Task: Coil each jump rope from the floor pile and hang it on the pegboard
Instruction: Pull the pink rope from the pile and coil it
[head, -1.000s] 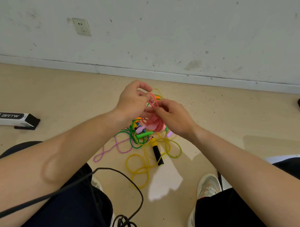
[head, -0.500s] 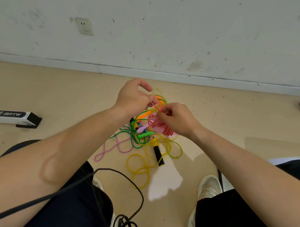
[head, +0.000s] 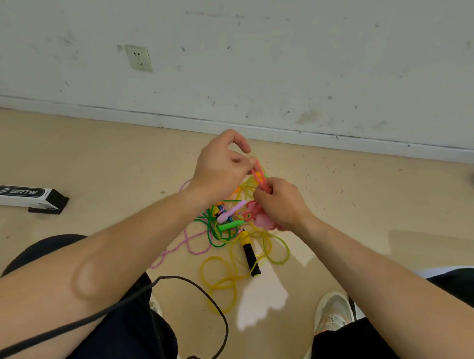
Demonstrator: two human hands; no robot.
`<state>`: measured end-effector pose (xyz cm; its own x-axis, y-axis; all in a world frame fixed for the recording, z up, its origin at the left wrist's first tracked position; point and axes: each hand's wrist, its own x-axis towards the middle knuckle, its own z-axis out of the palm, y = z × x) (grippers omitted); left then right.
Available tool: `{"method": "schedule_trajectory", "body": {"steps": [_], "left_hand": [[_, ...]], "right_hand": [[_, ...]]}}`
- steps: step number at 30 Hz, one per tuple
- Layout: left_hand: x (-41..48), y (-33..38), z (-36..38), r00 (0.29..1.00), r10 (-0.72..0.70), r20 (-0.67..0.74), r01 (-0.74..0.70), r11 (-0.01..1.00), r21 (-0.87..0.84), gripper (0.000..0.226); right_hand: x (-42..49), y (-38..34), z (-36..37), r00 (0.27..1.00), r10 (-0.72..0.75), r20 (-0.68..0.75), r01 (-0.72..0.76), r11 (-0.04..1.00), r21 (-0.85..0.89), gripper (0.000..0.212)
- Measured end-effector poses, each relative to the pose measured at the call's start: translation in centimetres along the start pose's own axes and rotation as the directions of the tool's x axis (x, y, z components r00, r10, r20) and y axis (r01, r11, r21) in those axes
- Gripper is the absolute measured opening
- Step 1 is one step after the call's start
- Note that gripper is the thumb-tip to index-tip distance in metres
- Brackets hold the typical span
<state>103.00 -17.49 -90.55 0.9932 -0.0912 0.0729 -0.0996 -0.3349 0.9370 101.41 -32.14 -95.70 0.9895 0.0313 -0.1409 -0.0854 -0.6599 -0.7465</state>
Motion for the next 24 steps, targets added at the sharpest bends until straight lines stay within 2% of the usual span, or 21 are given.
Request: {"method": "schedule_trajectory", "body": {"steps": [2,6,9,13,15,17,20,22,24], "left_hand": [[-0.3,0.3,0.6,0.996,0.049,0.080,-0.047,0.999,-0.026,0.018],[0.0,0.9,0.2,0.988,0.105,0.114,-0.110,0.993,0.034,0.017],[0.5,0.9,-0.6,0.982,0.115,0.149,-0.119,0.993,0.016,0.021],[1.2,0.8,-1.4,0.982,0.120,0.144,-0.118,0.993,-0.021,0.022],[1.5,0.8,-1.6,0.987,0.089,0.132,-0.080,0.994,-0.072,0.017],[2.0,0.9,-1.6,0.994,0.040,0.101,-0.026,0.990,-0.139,0.012],[3.5,0.9,-2.0,0.996,-0.054,0.074,0.070,0.970,-0.231,0.025],[5.2,0.5,-2.4,0.991,-0.058,0.118,0.083,0.973,-0.217,0.029],[7.2,0.1,-2.6,0.990,-0.012,0.139,0.032,0.989,-0.143,0.023]], "right_hand": [[0.0,-0.4,-0.7,0.997,-0.074,0.026,0.075,0.997,-0.003,0.003],[0.0,-1.4,-1.1,0.985,-0.169,0.041,0.163,0.980,0.113,0.021],[0.1,-1.7,-2.2,0.974,-0.213,0.083,0.190,0.957,0.221,0.019],[0.3,-2.1,-4.3,0.967,-0.166,0.191,0.062,0.889,0.453,0.019],[0.6,-2.5,-4.4,0.979,-0.151,0.135,0.077,0.893,0.442,0.012],[1.1,-3.0,-4.2,0.987,-0.141,0.081,0.093,0.897,0.432,0.014],[2.6,-3.8,-4.6,0.994,-0.100,0.037,0.067,0.855,0.513,0.018],[4.1,-4.3,-5.2,0.997,-0.078,0.025,0.049,0.810,0.585,0.017],[6.2,-4.6,-5.8,0.998,-0.058,0.019,0.034,0.778,0.627,0.016]]}}
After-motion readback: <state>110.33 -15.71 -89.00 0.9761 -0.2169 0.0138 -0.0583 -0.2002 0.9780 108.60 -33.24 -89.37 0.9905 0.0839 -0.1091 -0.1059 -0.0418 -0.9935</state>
